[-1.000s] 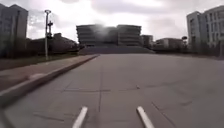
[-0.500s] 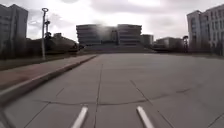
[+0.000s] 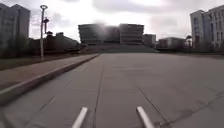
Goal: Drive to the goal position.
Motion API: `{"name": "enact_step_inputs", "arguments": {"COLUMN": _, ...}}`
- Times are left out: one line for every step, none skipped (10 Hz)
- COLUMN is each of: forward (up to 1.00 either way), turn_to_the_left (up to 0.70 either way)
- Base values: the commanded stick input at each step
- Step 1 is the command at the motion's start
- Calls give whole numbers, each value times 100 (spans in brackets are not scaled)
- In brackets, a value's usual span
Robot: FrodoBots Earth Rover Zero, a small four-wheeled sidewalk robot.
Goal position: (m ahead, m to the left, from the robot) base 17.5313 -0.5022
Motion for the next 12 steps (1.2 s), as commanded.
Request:
{"name": "enact_step_inputs", "arguments": {"forward": 100, "turn_to_the_left": 0}}
{"name": "enact_step_inputs", "arguments": {"forward": 100, "turn_to_the_left": 0}}
{"name": "enact_step_inputs", "arguments": {"forward": 100, "turn_to_the_left": 0}}
{"name": "enact_step_inputs", "arguments": {"forward": 100, "turn_to_the_left": 0}}
{"name": "enact_step_inputs", "arguments": {"forward": 100, "turn_to_the_left": 0}}
{"name": "enact_step_inputs", "arguments": {"forward": 100, "turn_to_the_left": 0}}
{"name": "enact_step_inputs", "arguments": {"forward": 100, "turn_to_the_left": 0}}
{"name": "enact_step_inputs", "arguments": {"forward": 100, "turn_to_the_left": 0}}
{"name": "enact_step_inputs", "arguments": {"forward": 100, "turn_to_the_left": 0}}
{"name": "enact_step_inputs", "arguments": {"forward": 100, "turn_to_the_left": 0}}
{"name": "enact_step_inputs", "arguments": {"forward": 100, "turn_to_the_left": 0}}
{"name": "enact_step_inputs", "arguments": {"forward": 100, "turn_to_the_left": -13}}
